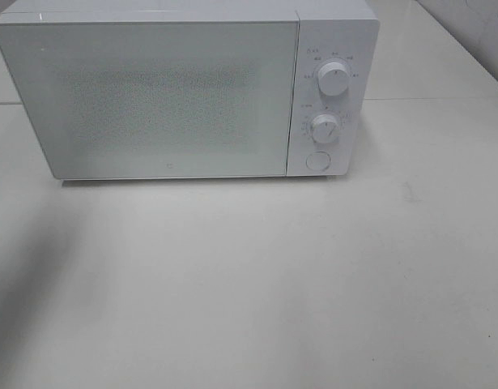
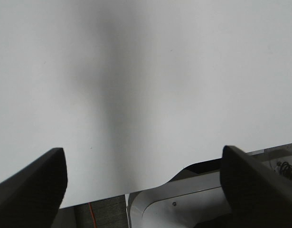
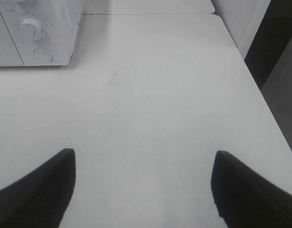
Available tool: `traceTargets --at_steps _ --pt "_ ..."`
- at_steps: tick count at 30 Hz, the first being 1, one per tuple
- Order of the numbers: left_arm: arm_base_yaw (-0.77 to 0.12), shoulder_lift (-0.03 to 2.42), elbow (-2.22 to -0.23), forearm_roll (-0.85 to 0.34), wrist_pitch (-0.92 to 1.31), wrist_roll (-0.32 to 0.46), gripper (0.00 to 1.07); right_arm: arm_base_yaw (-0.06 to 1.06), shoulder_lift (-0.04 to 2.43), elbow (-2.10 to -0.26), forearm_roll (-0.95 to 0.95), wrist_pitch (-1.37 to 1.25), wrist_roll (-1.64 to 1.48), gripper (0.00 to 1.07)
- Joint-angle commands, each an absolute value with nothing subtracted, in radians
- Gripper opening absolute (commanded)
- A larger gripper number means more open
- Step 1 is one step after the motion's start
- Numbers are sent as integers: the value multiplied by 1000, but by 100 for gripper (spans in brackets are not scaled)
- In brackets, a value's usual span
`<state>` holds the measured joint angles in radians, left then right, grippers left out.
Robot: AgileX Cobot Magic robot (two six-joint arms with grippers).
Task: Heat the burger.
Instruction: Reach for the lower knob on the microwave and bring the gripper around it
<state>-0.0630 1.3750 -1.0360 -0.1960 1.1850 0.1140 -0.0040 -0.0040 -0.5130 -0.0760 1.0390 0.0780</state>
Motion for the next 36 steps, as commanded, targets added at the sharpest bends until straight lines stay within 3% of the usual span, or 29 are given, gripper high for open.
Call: traceTargets --at_steps 1,15,20,28,36 --pt "-16 1301 -994 -200 1202 94 83 -12 -30 -512 -80 1034 71 75" --pt "6 858 -774 -141 1243 106 87 -12 -30 -512 -80 1034 71 75" --pt "6 699 -696 -136 1246 67 88 -12 -30 -512 -80 1034 71 75" --pt "6 448 -533 -89 1114 50 88 -12 -30 -512 -80 1034 71 75" --pt "3 232 -494 -88 1033 47 87 -12 -30 -512 -82 1034 74 75"
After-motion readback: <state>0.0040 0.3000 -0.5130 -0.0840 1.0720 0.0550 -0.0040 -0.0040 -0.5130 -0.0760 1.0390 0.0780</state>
